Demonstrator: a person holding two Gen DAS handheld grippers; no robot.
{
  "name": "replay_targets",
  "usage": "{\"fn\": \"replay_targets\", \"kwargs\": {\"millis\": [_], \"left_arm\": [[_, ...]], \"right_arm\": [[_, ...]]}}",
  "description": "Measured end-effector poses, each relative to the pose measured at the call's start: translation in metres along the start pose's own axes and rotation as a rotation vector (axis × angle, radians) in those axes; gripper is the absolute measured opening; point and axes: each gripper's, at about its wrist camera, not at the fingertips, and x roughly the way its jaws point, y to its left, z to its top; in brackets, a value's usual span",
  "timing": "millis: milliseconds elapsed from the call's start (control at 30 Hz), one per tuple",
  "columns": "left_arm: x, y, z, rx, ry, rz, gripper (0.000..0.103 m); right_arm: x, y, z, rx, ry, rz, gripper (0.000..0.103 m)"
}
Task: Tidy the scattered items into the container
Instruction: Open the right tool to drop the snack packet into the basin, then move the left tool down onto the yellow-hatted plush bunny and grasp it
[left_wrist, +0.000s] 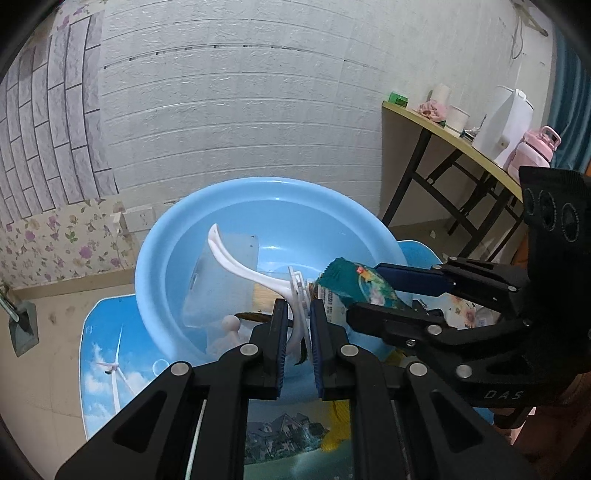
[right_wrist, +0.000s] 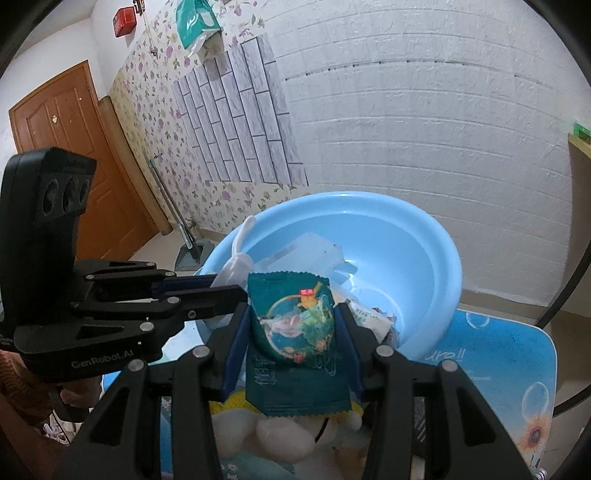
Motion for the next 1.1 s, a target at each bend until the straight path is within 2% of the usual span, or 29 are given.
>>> {"fn": "replay_targets", "kwargs": {"millis": [333,467,767,1100], "left_arm": [[0.017,0.011,0.017,-0.003,0.002,0.041,0.013],[0.013,0.0,0.018,0.026,0.017,0.035,0.017],[-0.01,-0.022,0.001,0.031,0.01,0.038,0.023],[-0.024,-0.057,-0.029,0.057,0.038,0.018,0.023]], "right_arm": [[0.025,-0.015,0.012,0.022,0.028,-0.032,0.046],[0.028,-0.018,0.01,0.037,0.053,-0.066,0.046],[0.005,-0.013,0.003,0.044,0.036,-0.051,0.046],[-0.043,-0.016,-0.03,0.094,0.017,-0.082,0.046]]}}
